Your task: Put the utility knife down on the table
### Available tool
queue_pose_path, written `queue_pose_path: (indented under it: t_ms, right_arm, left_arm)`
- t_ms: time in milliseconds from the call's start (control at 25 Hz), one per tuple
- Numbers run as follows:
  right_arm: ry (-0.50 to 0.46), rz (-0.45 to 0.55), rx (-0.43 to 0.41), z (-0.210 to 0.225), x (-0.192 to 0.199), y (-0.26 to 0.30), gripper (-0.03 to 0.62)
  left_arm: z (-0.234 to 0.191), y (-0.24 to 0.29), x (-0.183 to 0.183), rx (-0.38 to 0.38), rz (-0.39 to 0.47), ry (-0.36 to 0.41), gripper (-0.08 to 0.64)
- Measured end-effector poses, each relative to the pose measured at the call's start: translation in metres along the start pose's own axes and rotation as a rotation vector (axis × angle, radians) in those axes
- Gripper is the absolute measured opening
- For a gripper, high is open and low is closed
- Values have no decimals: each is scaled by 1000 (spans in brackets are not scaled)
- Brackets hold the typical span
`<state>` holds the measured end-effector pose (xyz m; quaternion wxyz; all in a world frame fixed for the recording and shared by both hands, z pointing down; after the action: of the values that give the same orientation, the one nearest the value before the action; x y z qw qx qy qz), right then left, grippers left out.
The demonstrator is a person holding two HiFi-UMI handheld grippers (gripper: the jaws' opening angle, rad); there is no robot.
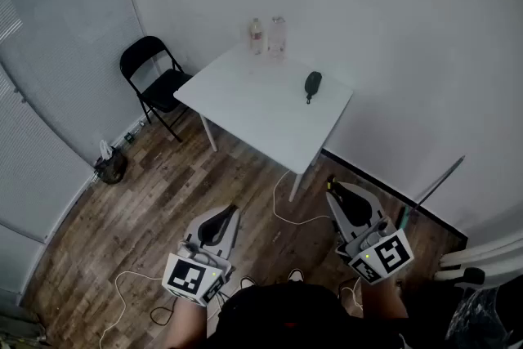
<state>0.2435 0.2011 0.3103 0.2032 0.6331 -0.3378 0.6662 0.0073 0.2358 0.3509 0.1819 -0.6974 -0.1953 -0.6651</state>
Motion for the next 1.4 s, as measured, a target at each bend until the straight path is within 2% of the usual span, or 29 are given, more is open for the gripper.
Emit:
queue_pose_path:
  t_ms: [440,680,880,1400]
  right_arm:
    - [4,-19,9,-1,11,-4,71]
    - [49,-24,30,5,17,-2,71]
    - [57,-33,10,-3,20,6,71]
    - [73,-60,-72,-77,37,71,71]
  left_arm:
    - [6,4,8,40,3,-1,31]
    - [4,2,12,34,-8,-10,31]
    - [-3,-6,15,18,-4,-17,31]
    - [-67,-77,27,-55,-10,-57,31]
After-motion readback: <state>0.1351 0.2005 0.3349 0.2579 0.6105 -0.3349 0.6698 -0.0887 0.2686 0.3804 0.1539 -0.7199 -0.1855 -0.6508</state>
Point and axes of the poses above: the fingertips, and each gripper's own axes: y forward along the fingers, z to its right, x out of its underside, the point moved 5 cm from there along -y, backward along the fingers, and after that the axes turned 4 degrees about z, right-handed, at the moved point
